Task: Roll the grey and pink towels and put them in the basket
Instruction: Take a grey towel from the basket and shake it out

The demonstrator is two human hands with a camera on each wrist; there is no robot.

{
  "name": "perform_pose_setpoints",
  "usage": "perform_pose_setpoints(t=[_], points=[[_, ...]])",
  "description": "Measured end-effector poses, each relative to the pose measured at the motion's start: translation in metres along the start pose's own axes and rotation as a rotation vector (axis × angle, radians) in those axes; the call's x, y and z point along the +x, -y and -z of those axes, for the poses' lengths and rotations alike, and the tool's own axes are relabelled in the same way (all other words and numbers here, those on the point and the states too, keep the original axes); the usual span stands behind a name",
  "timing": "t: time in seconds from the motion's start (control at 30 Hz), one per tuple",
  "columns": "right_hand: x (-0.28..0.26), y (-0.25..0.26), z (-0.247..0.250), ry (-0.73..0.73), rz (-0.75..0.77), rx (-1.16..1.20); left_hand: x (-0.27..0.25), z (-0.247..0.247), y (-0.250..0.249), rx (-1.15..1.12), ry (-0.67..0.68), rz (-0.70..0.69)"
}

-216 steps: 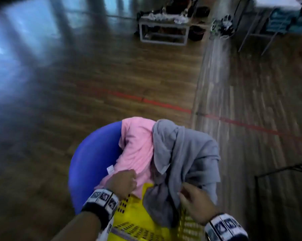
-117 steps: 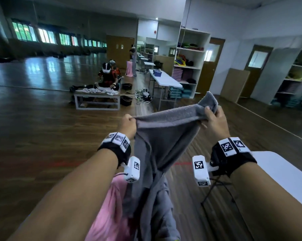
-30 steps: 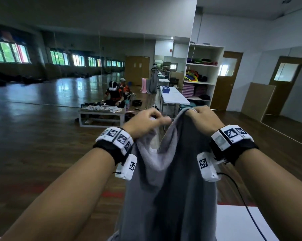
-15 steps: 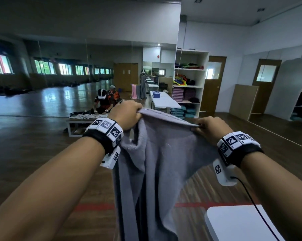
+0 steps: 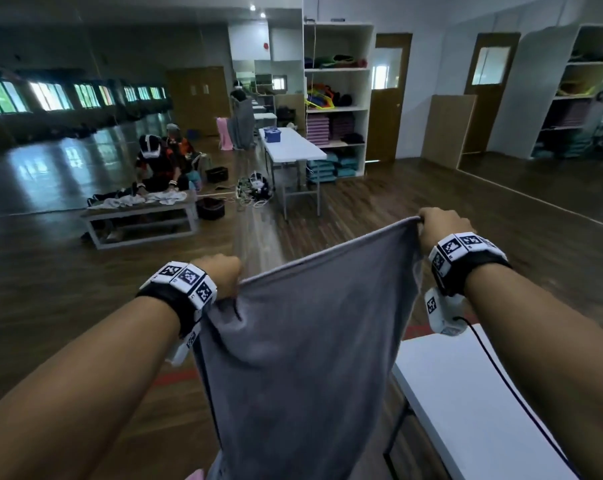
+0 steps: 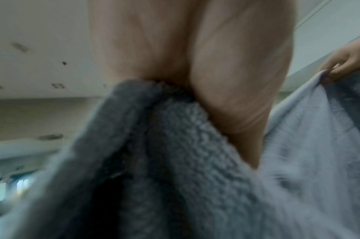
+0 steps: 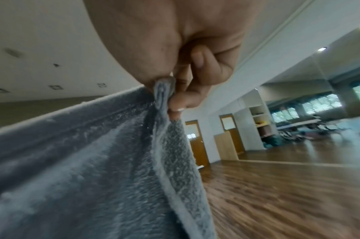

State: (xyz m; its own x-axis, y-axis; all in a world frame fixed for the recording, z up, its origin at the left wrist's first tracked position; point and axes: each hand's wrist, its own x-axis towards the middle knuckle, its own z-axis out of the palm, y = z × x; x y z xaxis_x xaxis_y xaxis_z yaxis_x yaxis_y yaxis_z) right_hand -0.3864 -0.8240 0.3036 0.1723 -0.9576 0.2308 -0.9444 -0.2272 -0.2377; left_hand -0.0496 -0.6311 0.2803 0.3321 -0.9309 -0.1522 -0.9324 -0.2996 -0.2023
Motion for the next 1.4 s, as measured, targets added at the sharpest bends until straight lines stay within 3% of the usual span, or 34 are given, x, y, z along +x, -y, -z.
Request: perform_pose_setpoints(t=[0.13,0.27,0.43,0.5,0.6,0.67,0.8,0.87,0.97,1.13,1.2,1.4], points=[[0.042,-0.034,-0.037,0.075,-0.094,0.072,0.031,-0.038,-0.015,-0.021,0.119,0.068],[0.107,-0.053,-0.082,0.112,-0.141,0.234,0.084,-0.041,-0.041,-0.136,0.003,0.178],[0.215,-0.073,-0.121,0.225,-0.337,0.698,0.181,-0.011,-0.081,-0.569,-0.146,0.252],[0.257,-0.085,-0.124,0.216,-0.385,0.763,0.218,0.01,-0.105,-0.7,-0.186,0.184],[0.312,-0.107,-0.111,0.178,-0.418,0.89,0.26,0.049,-0.145,-0.873,-0.207,-0.037],[0.34,-0.126,-0.091,0.107,-0.455,0.802,0.275,0.079,-0.177,-0.95,-0.18,-0.186],[0.383,-0.181,-0.039,0.065,-0.423,0.68,0.286,0.131,-0.24,-1.426,0.019,-0.383],[0.392,-0.209,-0.011,-0.07,-0.486,0.753,0.284,0.154,-0.266,-1.598,0.166,-0.458],[0.389,-0.248,0.017,-0.228,-0.555,0.867,0.277,0.181,-0.299,-1.615,0.3,-0.609],[0.325,-0.307,0.043,-0.416,-0.523,0.752,0.241,0.196,-0.342,-1.472,0.533,-0.824],[0.305,-0.316,0.039,-0.445,-0.497,0.66,0.233,0.189,-0.35,-1.418,0.595,-0.818],[0.14,-0.377,0.032,-0.4,-0.6,0.381,0.14,0.125,-0.387,-1.177,0.86,-0.963]])
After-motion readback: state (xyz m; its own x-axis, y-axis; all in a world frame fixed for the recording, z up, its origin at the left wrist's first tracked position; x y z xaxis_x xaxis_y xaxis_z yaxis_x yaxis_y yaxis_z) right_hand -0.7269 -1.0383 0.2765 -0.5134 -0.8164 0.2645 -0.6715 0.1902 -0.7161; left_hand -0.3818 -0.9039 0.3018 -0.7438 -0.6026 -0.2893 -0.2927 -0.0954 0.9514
